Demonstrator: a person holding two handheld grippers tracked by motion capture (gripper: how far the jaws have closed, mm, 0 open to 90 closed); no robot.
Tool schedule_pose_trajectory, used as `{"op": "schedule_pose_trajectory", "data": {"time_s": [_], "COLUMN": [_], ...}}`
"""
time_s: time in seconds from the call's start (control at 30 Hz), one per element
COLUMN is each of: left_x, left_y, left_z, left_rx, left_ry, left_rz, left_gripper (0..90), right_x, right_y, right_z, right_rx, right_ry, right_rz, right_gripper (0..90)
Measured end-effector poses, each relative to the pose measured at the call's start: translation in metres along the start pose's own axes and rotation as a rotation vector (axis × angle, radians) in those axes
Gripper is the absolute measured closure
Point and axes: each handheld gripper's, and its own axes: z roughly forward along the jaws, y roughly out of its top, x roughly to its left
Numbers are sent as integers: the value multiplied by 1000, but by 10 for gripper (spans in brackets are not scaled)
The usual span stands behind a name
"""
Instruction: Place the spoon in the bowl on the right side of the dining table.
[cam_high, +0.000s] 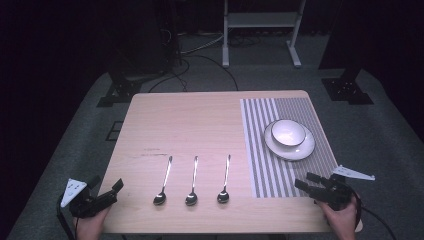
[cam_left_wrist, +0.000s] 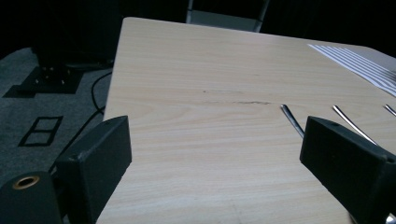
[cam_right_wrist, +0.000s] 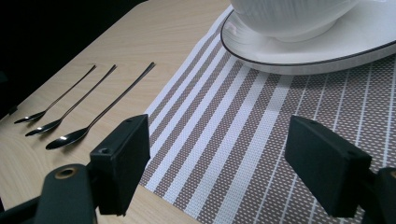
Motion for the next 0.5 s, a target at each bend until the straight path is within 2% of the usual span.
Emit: {"op": "schedule_pose_trajectory", "data": {"time_s": [0.33, 0.5], "left_x": [-28, -39], "left_y": [5, 9], "left_z": [7, 10], "left_rx": [25, 36], "left_ry": [-16, -36], "left_rz": [144, 194], "left_gripper": [77, 77], "right_x": [3, 3], "right_y": [0, 1], "right_z": [1, 1], "right_rx": [11, 8], "right_ry": [-11, -14], "right_rz": [-2, -8], "right_gripper": [210, 210]}}
